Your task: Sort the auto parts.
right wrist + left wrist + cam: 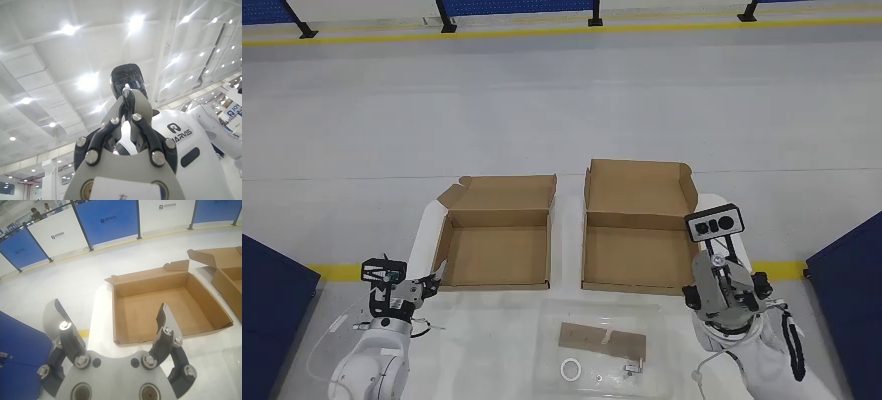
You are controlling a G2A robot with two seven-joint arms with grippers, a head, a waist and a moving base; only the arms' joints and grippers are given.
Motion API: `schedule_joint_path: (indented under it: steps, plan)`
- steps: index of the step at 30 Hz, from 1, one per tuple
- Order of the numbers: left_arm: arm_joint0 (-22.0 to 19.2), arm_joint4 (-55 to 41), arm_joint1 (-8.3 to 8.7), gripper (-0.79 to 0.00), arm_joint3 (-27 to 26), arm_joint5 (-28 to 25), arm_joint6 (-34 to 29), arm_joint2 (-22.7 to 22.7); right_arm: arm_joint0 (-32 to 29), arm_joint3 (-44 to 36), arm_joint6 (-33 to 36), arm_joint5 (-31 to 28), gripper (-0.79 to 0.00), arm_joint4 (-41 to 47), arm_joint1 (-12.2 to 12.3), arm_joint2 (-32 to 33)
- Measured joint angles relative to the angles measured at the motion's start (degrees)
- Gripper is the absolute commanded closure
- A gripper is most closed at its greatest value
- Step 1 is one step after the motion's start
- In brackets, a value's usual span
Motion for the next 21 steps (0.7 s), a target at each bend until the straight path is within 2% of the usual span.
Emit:
schedule_joint_path:
  steps: [7,11,21]
  plan:
    - [0.0,0.0,0.0,-0.785,0.0,0.0,0.0,0.0,-1.2,-0.59,1.5,1.38,0.0,7.55,-1.45,0.3]
    - [0.0,0.0,0.0,-0.785,0.0,0.0,0.0,0.0,-1.35,-0.37,2.16,2.06,0.0,8.76,-2.13,0.83]
    - [0.0,0.0,0.0,-0.785,0.0,0.0,0.0,0.0,-1.54,0.12,1.3,3.79,0.0,1.11,-3.12,3.0]
